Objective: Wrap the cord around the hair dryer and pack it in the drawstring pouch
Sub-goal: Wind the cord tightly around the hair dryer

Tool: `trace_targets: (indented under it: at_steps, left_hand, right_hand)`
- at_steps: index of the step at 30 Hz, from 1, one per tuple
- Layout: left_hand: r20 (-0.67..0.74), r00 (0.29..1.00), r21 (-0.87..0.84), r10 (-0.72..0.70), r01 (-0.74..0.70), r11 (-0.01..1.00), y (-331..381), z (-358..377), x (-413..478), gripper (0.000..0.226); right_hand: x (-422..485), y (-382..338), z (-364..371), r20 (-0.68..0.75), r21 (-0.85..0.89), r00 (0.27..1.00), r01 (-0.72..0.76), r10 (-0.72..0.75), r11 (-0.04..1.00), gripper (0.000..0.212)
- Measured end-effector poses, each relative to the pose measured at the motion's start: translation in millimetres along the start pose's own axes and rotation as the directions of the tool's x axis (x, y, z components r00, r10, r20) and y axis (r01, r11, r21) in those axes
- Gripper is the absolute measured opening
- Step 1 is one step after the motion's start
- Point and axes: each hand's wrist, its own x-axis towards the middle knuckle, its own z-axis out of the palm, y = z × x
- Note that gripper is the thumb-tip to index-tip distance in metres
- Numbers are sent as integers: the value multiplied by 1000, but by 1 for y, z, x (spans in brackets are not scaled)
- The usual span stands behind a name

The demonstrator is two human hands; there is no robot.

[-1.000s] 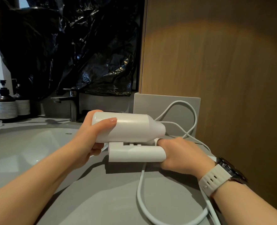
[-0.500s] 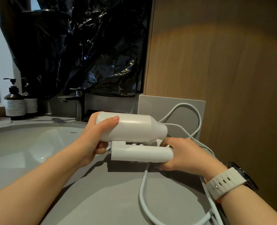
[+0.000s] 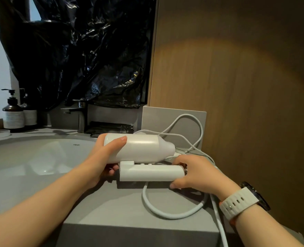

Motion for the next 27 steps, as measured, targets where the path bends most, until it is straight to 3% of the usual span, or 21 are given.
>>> trace_targets:
  at_steps: [6,11,14,15,19,24,27]
  left_hand:
    - [-28,998,78,-55,57,995,-5,7,-11,53]
    - [2,996,86,-91,90,992,-8,1,-8,75]
    - [-50,997,77,-61,65,995,-5,5,-8,51]
    - [-81,997,145,-9,20,989,-3,7,-10,42]
    - [-15,964,563,265,-211,799,-7,6,-9,29]
    - [66,899,701,432,-350,621,-10,3,-7,12]
    - [83,874,798,478,-346,494,-7,9,-18,35]
  right_hand:
    - [-17,8,5,-26,60,998,-48,50,997,37]
    - [-17,14,11,-61,102,997,-49,55,994,36]
    - [-16,17,13,-54,130,996,-60,68,990,37]
    - [-15,17,13,-53,148,996,-64,72,987,38]
    - [-17,17,11,-44,192,996,-71,80,979,41]
    - [-28,17,3,1,290,991,-128,133,949,46]
    - [-44,17,-4,13,314,984,-175,180,933,48]
